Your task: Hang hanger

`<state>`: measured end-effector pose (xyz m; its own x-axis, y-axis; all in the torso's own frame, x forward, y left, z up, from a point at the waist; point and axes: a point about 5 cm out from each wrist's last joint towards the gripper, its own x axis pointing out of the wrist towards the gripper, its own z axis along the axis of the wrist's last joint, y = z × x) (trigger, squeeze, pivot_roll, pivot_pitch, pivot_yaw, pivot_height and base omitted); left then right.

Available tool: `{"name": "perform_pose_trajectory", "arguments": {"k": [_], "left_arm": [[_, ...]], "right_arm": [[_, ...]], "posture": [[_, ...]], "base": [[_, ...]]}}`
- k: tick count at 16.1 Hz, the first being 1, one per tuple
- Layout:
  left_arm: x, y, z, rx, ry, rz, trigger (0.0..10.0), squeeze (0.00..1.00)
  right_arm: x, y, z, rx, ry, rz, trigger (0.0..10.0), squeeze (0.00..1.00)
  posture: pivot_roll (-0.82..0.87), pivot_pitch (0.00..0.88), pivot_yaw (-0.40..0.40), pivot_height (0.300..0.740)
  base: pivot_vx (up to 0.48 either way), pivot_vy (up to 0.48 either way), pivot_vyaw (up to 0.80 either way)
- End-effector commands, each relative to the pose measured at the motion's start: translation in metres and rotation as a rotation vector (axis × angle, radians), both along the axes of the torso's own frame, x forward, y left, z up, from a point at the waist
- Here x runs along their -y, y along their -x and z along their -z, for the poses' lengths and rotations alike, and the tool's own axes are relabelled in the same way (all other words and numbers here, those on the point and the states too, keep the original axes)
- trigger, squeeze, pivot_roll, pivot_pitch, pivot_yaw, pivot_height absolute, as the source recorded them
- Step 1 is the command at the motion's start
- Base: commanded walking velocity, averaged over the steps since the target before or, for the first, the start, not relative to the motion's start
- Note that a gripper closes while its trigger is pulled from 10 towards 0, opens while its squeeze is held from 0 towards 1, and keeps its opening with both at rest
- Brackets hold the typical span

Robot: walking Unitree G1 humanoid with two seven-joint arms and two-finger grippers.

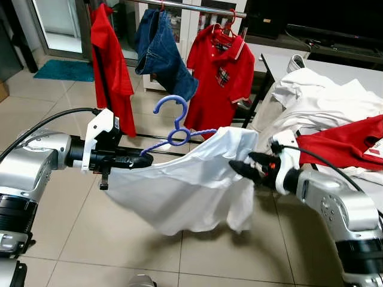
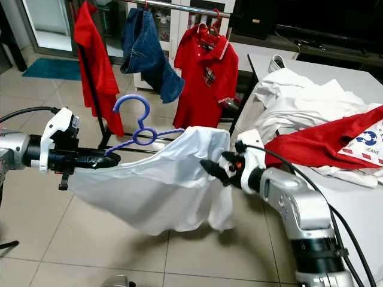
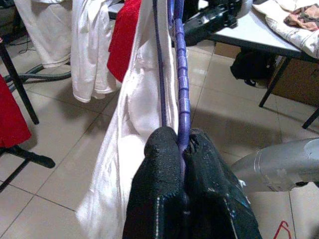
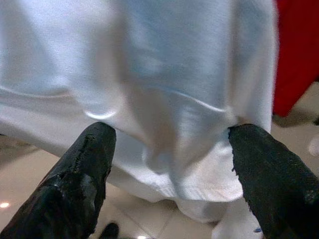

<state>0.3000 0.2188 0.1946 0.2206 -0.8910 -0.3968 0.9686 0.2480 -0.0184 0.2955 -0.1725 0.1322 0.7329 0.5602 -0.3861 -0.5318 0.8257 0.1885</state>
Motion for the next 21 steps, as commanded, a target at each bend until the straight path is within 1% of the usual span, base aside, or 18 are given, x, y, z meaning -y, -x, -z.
{"name": "perform_pose_trajectory", "arguments": {"k": [1, 2, 3, 4, 5, 6, 7, 21], "left_arm": [[0.004, 0.0, -0.011, 0.042, 0.024, 0.024, 0.0, 0.0], [0.004, 0.0, -0.011, 0.041, 0.026, 0.024, 0.0, 0.0], [0.004, 0.0, -0.011, 0.041, 0.027, 0.023, 0.0, 0.0], [0.004, 0.0, -0.012, 0.041, 0.029, 0.02, 0.0, 0.0], [0.004, 0.0, -0.012, 0.04, 0.03, 0.018, 0.0, 0.0], [0.004, 0.0, -0.012, 0.04, 0.032, 0.017, 0.0, 0.0], [0.004, -0.001, -0.012, 0.04, 0.032, 0.015, 0.0, 0.0], [0.004, -0.001, -0.011, 0.032, 0.028, 0.018, 0.0, 0.0]], "right_arm": [[0.005, -0.003, -0.001, 0.011, 0.023, 0.029, 7.4, 0.0], [0.005, -0.005, -0.001, 0.015, 0.022, 0.041, 8.0, 0.0], [0.005, -0.005, -0.003, 0.018, 0.011, 0.042, 8.0, 0.0], [0.002, -0.006, -0.006, 0.026, -0.018, 0.033, 5.5, 0.0], [0.0, -0.005, -0.008, 0.031, -0.039, 0.022, 4.6, 0.0], [-0.002, -0.006, -0.009, 0.034, -0.057, 0.018, 1.9, 0.0], [-0.003, -0.006, -0.01, 0.037, -0.067, 0.015, 0.0, 0.0], [-0.005, -0.009, -0.012, 0.049, -0.096, -0.001, 0.0, 0.0]], "posture": [[0.13, 0.0, -0.089, 0.74], [0.13, 0.0, -0.091, 0.74], [0.13, 0.0, -0.091, 0.74], [0.13, 0.0, -0.091, 0.74], [0.13, 0.0, -0.091, 0.74], [0.13, 0.0, -0.09, 0.74], [0.13, 0.0, -0.09, 0.74], [0.13, 0.0, -0.09, 0.74]], "base": [[0.0, 0.0, 0.0], [0.0, 0.0, 0.0], [0.0, 0.0, 0.0], [0.0, 0.0, 0.0], [0.0, 0.0, 0.0], [0.0, 0.0, 0.0], [0.0, 0.0, 0.0], [0.0, 0.0, 0.0]]}}
